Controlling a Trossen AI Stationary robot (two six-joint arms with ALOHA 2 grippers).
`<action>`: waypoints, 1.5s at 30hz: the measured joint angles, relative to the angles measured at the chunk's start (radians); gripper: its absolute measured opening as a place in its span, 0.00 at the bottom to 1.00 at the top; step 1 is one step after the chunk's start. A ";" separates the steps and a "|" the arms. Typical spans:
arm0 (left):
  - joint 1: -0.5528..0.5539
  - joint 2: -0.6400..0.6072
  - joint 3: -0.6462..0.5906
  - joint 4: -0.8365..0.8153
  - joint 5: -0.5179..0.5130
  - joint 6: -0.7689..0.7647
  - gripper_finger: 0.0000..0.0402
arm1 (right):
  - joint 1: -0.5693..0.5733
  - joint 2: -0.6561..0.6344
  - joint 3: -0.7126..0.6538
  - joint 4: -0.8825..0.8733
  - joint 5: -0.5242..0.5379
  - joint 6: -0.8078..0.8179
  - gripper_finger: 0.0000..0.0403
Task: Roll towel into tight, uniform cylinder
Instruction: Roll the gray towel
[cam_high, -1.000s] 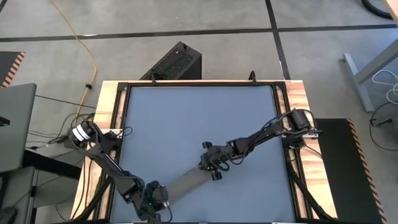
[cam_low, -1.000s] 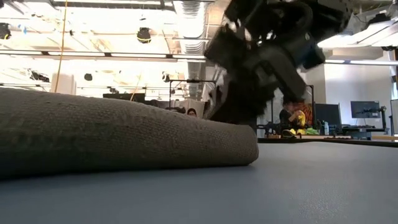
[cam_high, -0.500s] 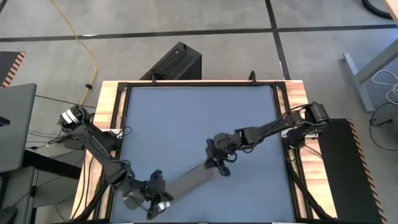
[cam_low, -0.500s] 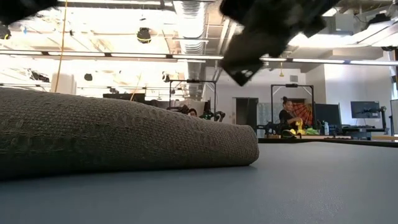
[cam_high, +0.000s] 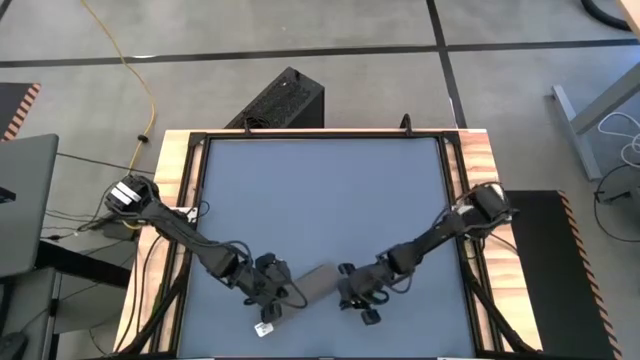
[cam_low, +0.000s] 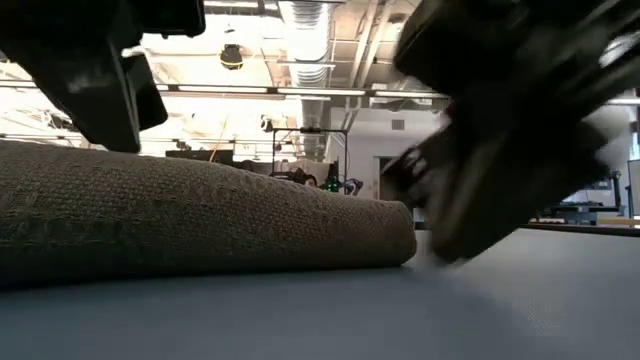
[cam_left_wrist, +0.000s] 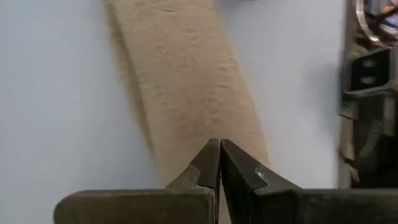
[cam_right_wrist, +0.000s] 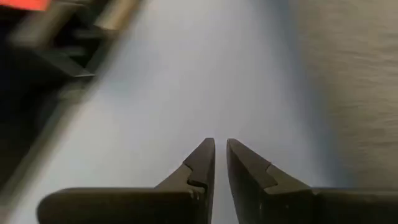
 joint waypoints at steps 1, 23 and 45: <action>0.000 0.000 0.000 0.006 0.017 -0.004 0.00 | -0.016 0.024 0.010 0.009 0.006 -0.001 0.16; -0.174 -0.002 0.000 -0.231 0.069 -0.414 0.00 | -0.335 0.136 0.219 0.009 0.070 -0.246 0.14; 0.000 -0.007 0.017 -0.022 -0.102 -0.078 0.00 | -0.095 -0.189 0.108 -0.425 0.169 -0.022 0.14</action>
